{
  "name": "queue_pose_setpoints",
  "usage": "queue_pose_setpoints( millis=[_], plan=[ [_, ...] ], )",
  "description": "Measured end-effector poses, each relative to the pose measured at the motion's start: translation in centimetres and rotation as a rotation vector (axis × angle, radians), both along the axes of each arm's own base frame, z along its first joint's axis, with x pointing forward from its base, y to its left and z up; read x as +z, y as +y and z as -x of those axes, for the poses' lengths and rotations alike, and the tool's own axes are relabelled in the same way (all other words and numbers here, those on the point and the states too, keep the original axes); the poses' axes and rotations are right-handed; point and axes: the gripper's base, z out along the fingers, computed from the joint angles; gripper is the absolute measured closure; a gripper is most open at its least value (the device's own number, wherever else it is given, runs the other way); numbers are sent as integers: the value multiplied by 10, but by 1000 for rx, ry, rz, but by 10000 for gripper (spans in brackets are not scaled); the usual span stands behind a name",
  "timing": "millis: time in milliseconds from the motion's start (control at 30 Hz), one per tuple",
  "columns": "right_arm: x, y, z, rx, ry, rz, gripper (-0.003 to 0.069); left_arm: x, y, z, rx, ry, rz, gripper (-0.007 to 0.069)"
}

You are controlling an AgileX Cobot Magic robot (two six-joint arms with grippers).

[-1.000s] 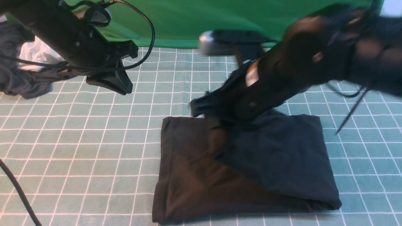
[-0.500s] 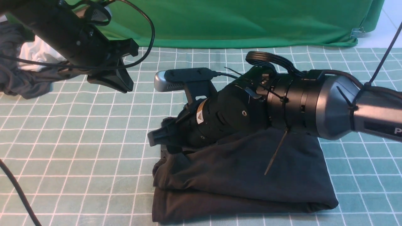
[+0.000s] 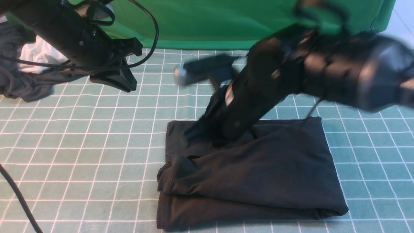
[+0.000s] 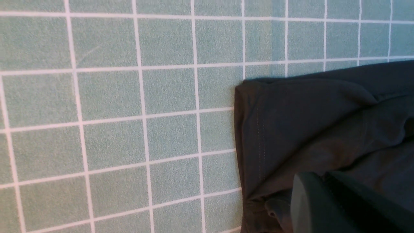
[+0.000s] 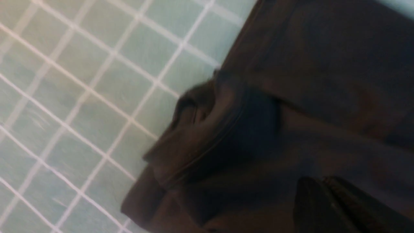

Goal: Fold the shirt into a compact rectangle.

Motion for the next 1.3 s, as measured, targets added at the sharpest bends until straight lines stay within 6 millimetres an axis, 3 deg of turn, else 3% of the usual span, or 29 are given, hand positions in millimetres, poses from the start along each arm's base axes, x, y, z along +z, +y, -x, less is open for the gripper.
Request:
queue_pose_setpoints(
  millis=[167, 233, 433, 533, 567, 600, 700, 833, 933, 967, 1033, 1133, 1300],
  plan=[
    [-65, 30, 7, 30, 66, 44, 635, 0, 1, -2, 9, -24, -8, 610],
    [-74, 35, 6, 47, 62, 51, 636, 0, 1, -2, 9, -26, -10, 610],
    [-60, 39, 6, 77, 87, 71, 636, 0, 2, -2, 5, -26, -25, 610],
    [-25, 34, 6, 95, 81, 60, 636, -1, 2, 0, -6, 1, -23, 610],
    [-23, 34, 6, 94, 77, 57, 636, -1, 2, 1, -7, 4, -23, 610],
    [1, 28, 5, 116, 48, 46, 636, -1, 1, 2, -15, 22, -22, 610],
    [49, 7, 5, 137, -42, 48, 636, -2, 1, 6, -32, 60, -18, 610],
    [104, -46, 2, 89, -161, 132, 636, -4, -9, 12, -41, 91, 46, 610],
    [132, -84, 2, 18, -218, 155, 636, -16, -30, 24, -90, 148, 71, 610],
    [154, -117, 6, -52, -267, 142, 636, -34, -52, 37, -142, 201, 67, 610],
    [162, -129, 9, -80, -282, 135, 636, -45, -66, 43, -168, 214, 57, 610],
    [188, -178, 27, -174, -355, 117, 636, -80, -100, 62, -227, 240, -12, 610],
    [200, -221, 60, -248, -412, 114, 636, -117, -110, 71, -204, 272, -186, 610]
  ],
)
